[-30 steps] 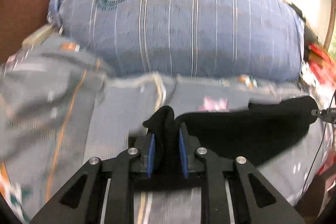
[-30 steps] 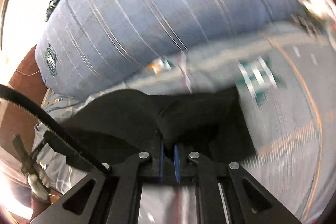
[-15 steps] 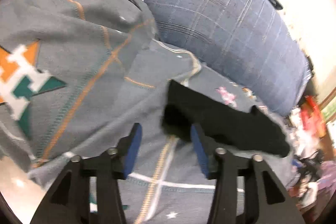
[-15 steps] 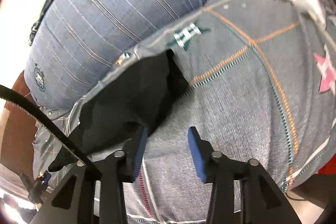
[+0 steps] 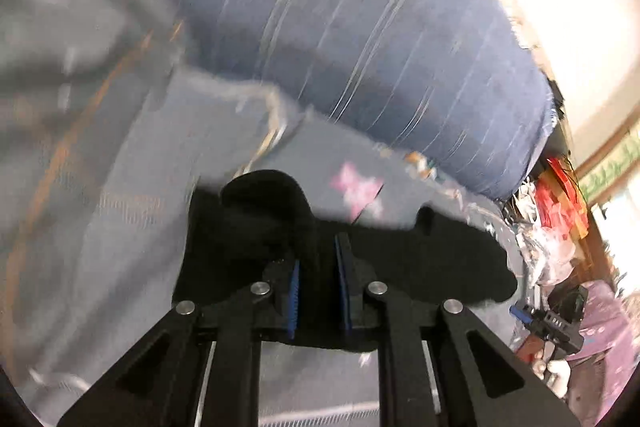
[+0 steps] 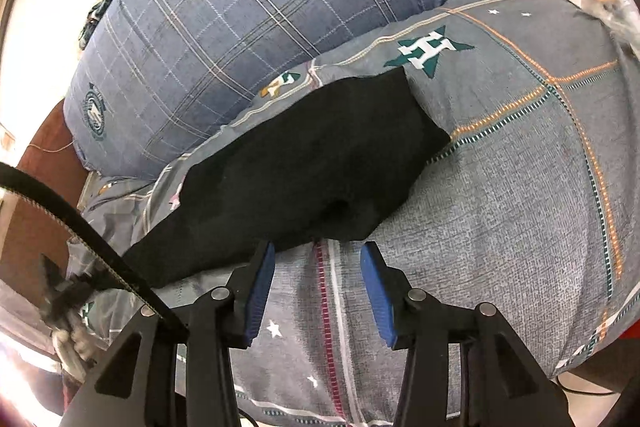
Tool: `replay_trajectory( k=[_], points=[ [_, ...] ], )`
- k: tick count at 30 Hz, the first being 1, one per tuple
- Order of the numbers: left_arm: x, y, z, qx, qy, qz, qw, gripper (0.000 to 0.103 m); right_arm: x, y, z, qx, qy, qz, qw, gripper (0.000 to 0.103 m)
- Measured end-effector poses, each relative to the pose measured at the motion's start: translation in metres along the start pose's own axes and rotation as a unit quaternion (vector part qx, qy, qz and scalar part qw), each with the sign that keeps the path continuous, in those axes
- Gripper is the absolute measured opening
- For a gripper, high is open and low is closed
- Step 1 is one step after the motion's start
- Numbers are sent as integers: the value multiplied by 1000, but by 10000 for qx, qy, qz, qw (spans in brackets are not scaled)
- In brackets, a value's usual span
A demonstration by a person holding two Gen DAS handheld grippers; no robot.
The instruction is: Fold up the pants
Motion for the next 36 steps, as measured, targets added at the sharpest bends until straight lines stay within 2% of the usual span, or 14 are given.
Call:
replay_trajectory(
  k=[2, 5, 8, 10, 13, 18, 22, 23, 24, 25, 26, 32, 34, 36],
  points=[
    [7, 1, 18, 182, 205, 8, 9996, 15, 4, 2, 0, 2, 49, -65, 10000, 49],
    [-9, 8, 20, 203, 529, 423, 9975, 15, 10, -1, -3, 19, -1, -208, 9998, 49],
    [-66, 33, -19, -434, 728, 1542, 9844, 16, 21, -2, -2, 36, -79, -419, 9991, 49],
    [-102, 43, -52, -1003, 628, 1939, 9739, 17, 30, -1, 2, 50, -24, -516, 9987, 49],
    [-109, 19, -53, -675, 333, 1657, 9833, 18, 37, 0, 15, 159, 101, -569, 9982, 53],
    [-105, -20, -43, -141, 249, 1659, 9857, 32, 35, 3, 39, 479, 26, -750, 9960, 77],
    [-97, -31, -49, -74, 90, 1554, 9878, 33, 49, 28, 49, 467, 50, -991, 9940, 79],
    [-95, -32, -52, -77, 28, 1535, 9881, 33, 49, 35, 47, 341, 112, -876, 9955, 72],
    [-91, -33, -54, -82, -13, 1515, 9884, 33, 43, 43, 45, 128, 163, -649, 9977, 33],
    [-88, -34, -56, -79, -40, 1498, 9887, 33, 38, 46, 44, 12, 115, -549, 9984, 18],
    [-85, -36, -59, -69, -33, 1488, 9888, 33, 32, 44, 49, 48, -116, -699, 9975, 11],
    [-68, -33, -68, 9, -17, 1453, 9894, 33, 2, 14, 100, 943, -755, -688, 9903, 6],
    [-63, -32, -73, 12, -65, 1442, 9895, 33, 19, 26, 98, 857, -817, -1046, 9874, 6],
    [-60, -31, -79, -7, -145, 1450, 9893, 34, 44, 45, 82, 567, -1099, -1710, 9775, 8]
  ],
)
Point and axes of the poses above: each gripper's, at about its wrist camera, not at the fingertips, and y roughly the way its jaws point, x to its right, z to its top, the point moved 8 cm from there along y, roughly the way its jaws point, and after that the axes turned 13 degrees about x, right-handed, at the moved point
